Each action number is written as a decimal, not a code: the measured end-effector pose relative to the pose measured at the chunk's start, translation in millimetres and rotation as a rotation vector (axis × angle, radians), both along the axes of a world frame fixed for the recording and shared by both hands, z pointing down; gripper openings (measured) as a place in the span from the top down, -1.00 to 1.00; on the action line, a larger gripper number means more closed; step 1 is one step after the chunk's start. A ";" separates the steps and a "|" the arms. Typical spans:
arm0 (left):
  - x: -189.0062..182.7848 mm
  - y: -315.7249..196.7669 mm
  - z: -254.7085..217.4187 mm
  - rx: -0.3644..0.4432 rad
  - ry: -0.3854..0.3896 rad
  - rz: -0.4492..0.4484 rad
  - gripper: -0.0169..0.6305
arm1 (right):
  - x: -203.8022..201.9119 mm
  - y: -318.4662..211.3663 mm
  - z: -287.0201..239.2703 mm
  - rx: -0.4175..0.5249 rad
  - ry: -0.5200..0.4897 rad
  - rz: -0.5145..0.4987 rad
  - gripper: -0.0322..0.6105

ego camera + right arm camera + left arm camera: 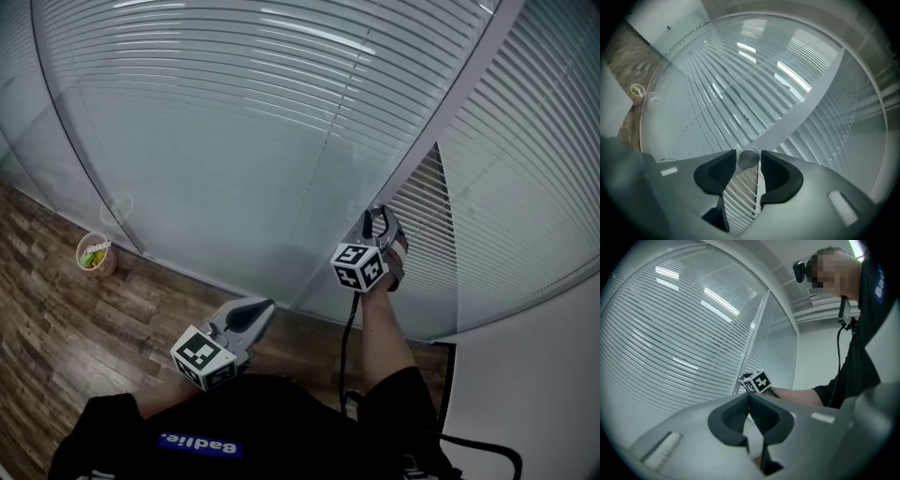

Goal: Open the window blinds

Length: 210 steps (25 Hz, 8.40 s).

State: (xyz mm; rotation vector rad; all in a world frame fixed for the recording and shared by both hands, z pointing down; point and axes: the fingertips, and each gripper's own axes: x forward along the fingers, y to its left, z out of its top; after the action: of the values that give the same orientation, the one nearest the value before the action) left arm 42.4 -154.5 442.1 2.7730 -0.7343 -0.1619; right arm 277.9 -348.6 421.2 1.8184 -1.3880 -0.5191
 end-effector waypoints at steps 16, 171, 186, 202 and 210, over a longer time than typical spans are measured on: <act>-6.9 -1.5 2.1 -0.006 -0.006 -0.015 0.95 | 5.8 0.3 -1.3 0.071 -0.231 -0.003 0.51; -10.1 -4.8 9.1 -0.081 0.031 -0.011 0.95 | 16.6 -2.9 -6.3 0.132 -0.586 -0.042 0.50; -8.9 -3.5 10.6 -0.085 0.031 0.001 0.95 | 11.3 -0.8 -5.4 0.067 -0.417 -0.036 0.47; -8.8 -1.3 19.0 -0.094 0.035 0.005 0.95 | -3.6 -1.4 2.7 -0.025 0.198 -0.024 0.49; -4.7 -3.6 17.5 -0.099 0.032 0.008 0.95 | 1.6 -3.0 -1.3 0.018 -0.006 -0.033 0.50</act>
State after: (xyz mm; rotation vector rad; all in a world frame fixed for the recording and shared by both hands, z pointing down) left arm 37.6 -158.1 459.7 2.6734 -0.7040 -0.1631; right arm 279.5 -351.7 419.9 1.8154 -1.4234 -0.5456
